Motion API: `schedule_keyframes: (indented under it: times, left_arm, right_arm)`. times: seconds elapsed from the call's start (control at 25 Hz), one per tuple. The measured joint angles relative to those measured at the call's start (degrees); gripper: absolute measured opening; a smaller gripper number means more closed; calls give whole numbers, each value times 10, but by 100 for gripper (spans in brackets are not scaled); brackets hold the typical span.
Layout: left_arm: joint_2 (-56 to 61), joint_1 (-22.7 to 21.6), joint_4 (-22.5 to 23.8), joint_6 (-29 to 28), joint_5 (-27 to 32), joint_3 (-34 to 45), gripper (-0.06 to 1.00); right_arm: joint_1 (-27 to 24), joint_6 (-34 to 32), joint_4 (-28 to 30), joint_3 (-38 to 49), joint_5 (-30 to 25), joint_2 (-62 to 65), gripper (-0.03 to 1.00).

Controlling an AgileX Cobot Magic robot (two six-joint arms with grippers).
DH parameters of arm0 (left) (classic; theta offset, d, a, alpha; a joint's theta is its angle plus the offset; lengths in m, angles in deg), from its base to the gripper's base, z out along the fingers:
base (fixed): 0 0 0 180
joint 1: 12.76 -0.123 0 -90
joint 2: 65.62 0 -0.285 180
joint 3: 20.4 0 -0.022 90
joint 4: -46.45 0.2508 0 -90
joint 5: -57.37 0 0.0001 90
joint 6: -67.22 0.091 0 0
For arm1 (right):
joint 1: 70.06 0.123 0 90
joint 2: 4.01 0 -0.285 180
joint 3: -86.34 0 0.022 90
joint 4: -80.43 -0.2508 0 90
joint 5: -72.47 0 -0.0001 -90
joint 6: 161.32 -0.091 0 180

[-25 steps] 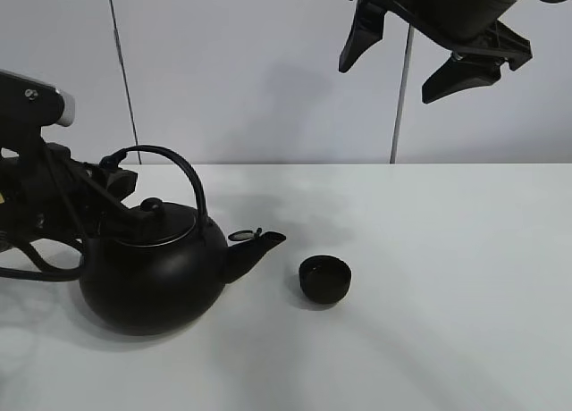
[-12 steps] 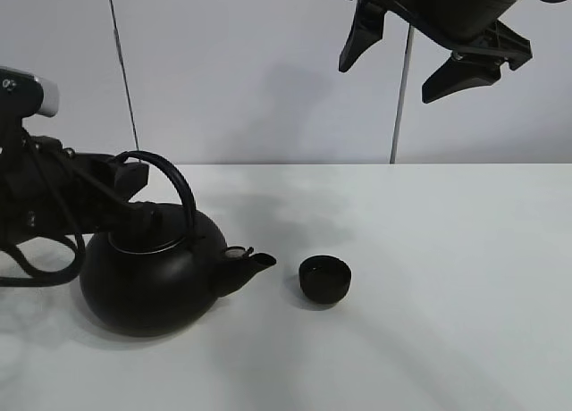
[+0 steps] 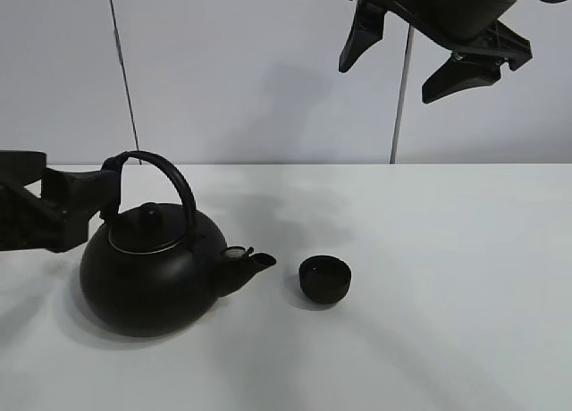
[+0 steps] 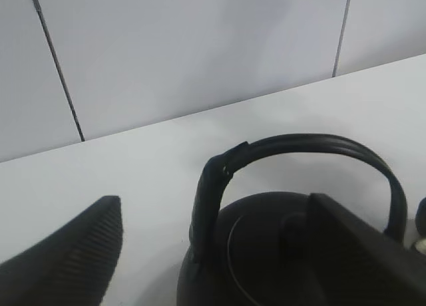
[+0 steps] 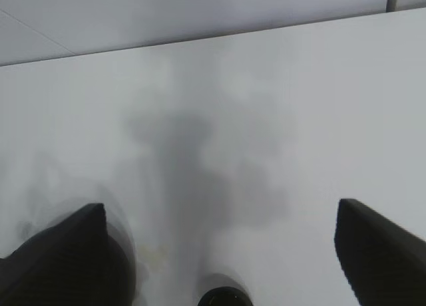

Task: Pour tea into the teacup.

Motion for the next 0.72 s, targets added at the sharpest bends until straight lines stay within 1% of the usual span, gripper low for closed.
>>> schedule_keyframes:
  times: [0.08,0.24,0.32,0.36,0.4,0.44,0.56,0.64,0.72]
  left_arm:
    - [26,0,0,-3,-1,24,59]
    - [91,0,1,-16,0,59,63]
    - [133,0,5,-21,28,60,63]
    - [158,0,8,-23,65,55,63]
    - [179,0,12,-29,105,45,63]
    - [203,0,16,-36,167,29,63]
    - [256,0,45,-76,392,-53,63]
    - [271,0,76,-117,565,-128,63]
    - [273,0,88,-143,712,-218,63]
  right_arm:
    - [0,0,0,0,0,0,64]
    - [0,0,0,0,1,0,64]
    - [0,0,0,0,1,0,64]
    - [0,0,0,0,1,0,64]
    - [0,0,0,0,1,0,64]
    - [0,0,0,0,1,0,64]
    - [0,0,0,0,1,0,64]
    - [0,0,0,0,1,0,64]
    - [0,0,0,0,1,0,64]
